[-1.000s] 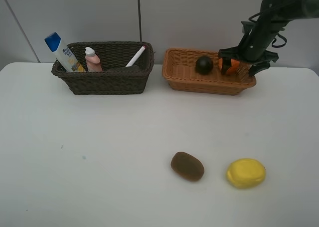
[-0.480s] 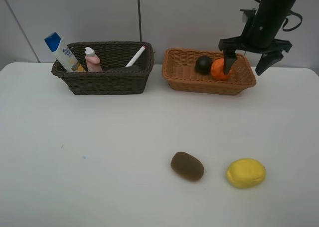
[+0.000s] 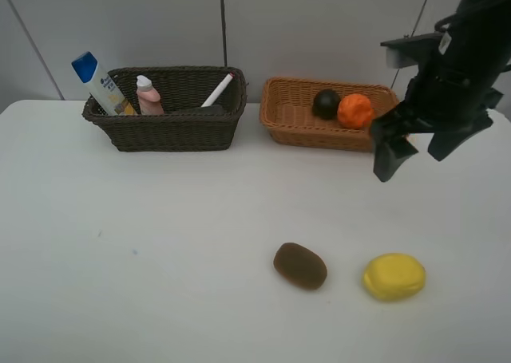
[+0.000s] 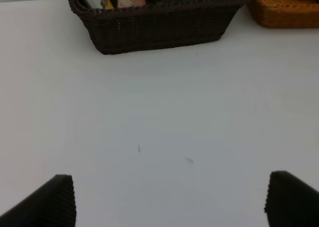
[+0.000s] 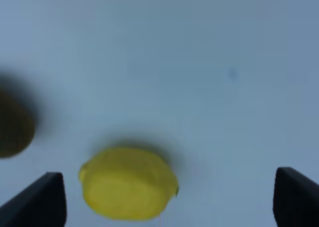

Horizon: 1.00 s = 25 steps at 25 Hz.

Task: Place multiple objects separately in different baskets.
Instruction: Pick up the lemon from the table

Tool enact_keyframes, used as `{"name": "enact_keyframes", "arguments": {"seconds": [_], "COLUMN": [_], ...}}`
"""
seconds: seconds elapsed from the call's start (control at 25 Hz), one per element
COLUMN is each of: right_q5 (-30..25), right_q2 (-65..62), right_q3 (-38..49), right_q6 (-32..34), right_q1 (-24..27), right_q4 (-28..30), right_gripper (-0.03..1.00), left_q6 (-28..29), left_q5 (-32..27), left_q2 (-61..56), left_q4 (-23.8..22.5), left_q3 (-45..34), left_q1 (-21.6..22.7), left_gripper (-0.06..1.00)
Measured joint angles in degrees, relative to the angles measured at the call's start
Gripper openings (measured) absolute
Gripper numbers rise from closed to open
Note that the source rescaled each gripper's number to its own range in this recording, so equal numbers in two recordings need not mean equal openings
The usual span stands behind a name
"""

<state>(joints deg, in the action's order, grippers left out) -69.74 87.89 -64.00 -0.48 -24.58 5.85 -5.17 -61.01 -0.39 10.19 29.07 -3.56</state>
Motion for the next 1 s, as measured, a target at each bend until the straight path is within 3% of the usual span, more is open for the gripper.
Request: {"name": "enact_keyframes", "arguments": {"seconds": [0.24,0.44,0.76,1.0], "right_q5": [2.4,5.8,14.2,16.2], "right_q2": [-10.3,-11.5,-11.6,-11.6], "right_q3": [14.3,20.6,25.0,25.0], "right_q6": [-11.0,-24.7,-41.3,-47.7], "right_q1": [-1.2,-1.2,-1.2,-1.2], "right_q4": [-0.9,-1.9,-7.2,-10.1], "right_gripper": [0.96,0.96,0.97,0.97], "left_q6": [0.0,0.0,0.0,0.0], "left_q5": [0.0,0.0,0.0,0.0], "left_q2": [0.0,0.0,0.0,0.0], "left_q4": [0.0,0.0,0.0,0.0], "left_q3": [0.0,0.0,0.0,0.0], "left_q1": [0.0,0.0,0.0,0.0], "left_gripper": [1.0,1.0,1.0,1.0]}}
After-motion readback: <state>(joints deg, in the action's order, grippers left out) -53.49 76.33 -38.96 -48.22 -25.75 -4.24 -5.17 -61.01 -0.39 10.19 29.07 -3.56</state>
